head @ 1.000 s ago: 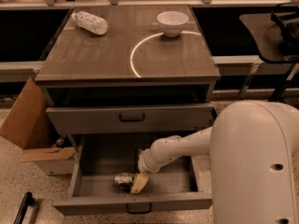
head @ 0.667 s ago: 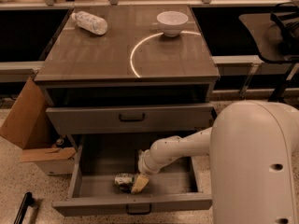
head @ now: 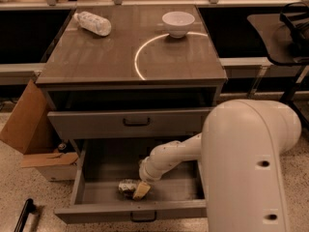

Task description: Pick 7up can from middle drawer and place on counter

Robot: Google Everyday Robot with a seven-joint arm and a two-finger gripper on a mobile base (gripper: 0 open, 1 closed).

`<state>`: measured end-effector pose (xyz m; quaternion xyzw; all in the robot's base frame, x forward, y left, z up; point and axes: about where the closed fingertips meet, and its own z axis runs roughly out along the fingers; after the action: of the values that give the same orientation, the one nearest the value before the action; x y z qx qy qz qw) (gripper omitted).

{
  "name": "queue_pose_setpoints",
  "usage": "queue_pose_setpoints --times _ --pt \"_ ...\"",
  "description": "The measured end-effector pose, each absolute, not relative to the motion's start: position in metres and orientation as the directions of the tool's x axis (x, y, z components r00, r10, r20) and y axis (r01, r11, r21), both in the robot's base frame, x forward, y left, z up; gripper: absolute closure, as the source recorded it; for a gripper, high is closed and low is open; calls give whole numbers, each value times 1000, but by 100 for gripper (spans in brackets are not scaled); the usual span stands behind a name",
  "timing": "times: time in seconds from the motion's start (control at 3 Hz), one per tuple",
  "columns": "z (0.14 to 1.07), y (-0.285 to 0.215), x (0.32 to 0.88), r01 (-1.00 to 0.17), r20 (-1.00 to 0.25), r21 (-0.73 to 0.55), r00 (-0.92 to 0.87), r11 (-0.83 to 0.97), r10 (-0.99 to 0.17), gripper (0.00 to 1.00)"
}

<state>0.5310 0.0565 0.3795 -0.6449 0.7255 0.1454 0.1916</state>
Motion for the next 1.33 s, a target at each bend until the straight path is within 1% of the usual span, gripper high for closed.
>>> queue_pose_setpoints --times 0.67,1.0,1.33 --pt "360 78 526 -998 -411 -23 -46 61 -910 64" --pt "369 78 523 -998 -409 -36 -28 47 -912 87" --pt "399 76 521 -997 -449 -67 8 25 -894 100"
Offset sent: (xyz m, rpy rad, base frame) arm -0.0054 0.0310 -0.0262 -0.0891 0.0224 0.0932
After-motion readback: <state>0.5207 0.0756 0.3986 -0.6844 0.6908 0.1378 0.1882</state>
